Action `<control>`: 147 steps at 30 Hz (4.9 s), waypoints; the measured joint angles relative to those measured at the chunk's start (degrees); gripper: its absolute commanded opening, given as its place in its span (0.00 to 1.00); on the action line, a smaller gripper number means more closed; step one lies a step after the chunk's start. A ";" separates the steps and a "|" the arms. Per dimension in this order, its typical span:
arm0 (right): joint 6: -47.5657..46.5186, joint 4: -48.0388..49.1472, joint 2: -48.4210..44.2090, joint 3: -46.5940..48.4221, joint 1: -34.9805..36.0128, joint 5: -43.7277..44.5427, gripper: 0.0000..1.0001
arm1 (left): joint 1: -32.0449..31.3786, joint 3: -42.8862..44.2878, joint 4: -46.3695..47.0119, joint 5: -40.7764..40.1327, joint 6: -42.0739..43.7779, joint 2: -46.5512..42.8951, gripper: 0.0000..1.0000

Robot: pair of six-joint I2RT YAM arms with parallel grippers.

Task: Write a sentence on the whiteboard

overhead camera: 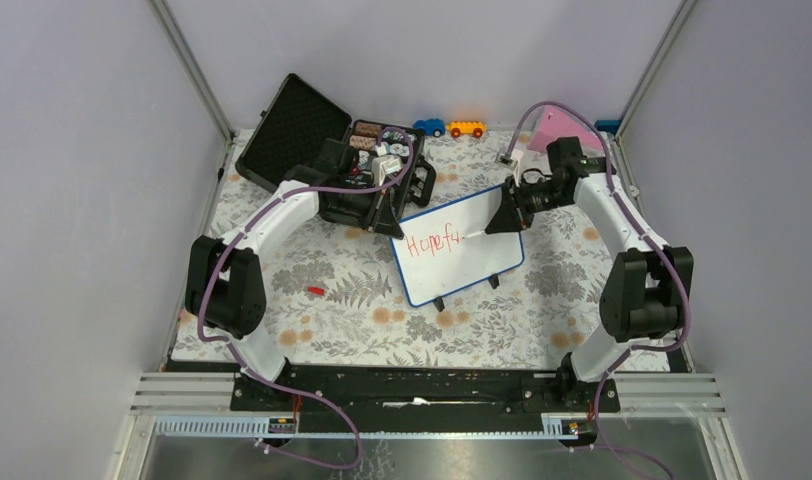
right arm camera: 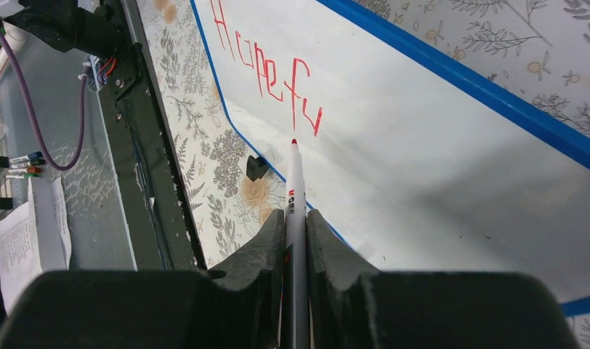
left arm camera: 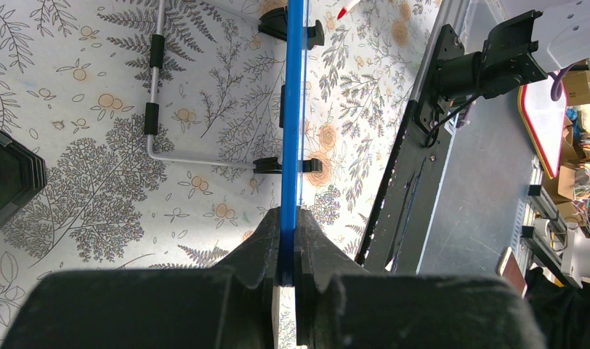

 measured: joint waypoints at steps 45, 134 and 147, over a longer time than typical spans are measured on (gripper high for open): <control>1.33 3.19 1.14 0.92 -2.36 -0.35 0.00 | 0.00 0.00 0.00 0.00 0.02 0.00 0.00; 2.84 2.36 3.50 1.51 0.48 1.62 0.00 | 0.00 0.00 -0.02 -0.02 0.00 0.00 0.00; 1.25 1.38 3.48 1.33 -0.96 1.86 0.00 | 0.00 0.00 -0.02 -0.02 0.00 0.00 0.00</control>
